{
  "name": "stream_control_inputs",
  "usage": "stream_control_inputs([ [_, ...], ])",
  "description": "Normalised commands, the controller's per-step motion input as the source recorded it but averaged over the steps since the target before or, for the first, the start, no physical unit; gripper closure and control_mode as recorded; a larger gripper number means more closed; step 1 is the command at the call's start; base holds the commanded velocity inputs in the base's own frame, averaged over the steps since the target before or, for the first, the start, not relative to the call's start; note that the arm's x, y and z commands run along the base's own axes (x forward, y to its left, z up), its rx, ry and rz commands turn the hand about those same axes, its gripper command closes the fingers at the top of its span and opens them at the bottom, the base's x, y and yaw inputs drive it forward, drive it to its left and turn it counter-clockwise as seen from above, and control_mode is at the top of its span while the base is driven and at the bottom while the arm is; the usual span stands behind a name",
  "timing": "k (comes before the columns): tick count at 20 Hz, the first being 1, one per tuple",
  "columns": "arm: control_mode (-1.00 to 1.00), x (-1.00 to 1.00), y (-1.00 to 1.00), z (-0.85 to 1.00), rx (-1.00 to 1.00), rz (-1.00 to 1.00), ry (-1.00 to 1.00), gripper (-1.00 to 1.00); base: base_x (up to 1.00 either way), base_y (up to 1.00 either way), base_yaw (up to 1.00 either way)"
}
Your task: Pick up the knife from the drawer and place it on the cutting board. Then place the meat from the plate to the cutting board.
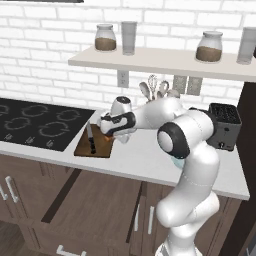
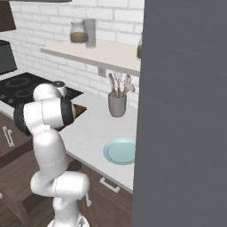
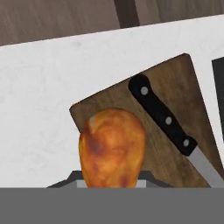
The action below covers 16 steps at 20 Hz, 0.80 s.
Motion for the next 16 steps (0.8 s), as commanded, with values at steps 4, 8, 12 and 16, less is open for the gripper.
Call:
stream_control_inputs([
  [4,-1.00,0.26,0.18,-0.08,0.00,0.11,-0.06,-1.00,0.00,0.00,0.00],
  [8,-1.00,0.36,0.31,-0.12,-0.01,0.12,-0.04,-1.00,0.00,0.00,0.00],
  [12,-1.00,0.36,0.21,-0.12,0.00,0.11,-0.02,-1.00,0.00,0.00,0.00],
  [16,-1.00,-0.02,-0.15,0.15,0.00,0.07,-0.05,-1.00,0.00,0.00,0.00],
])
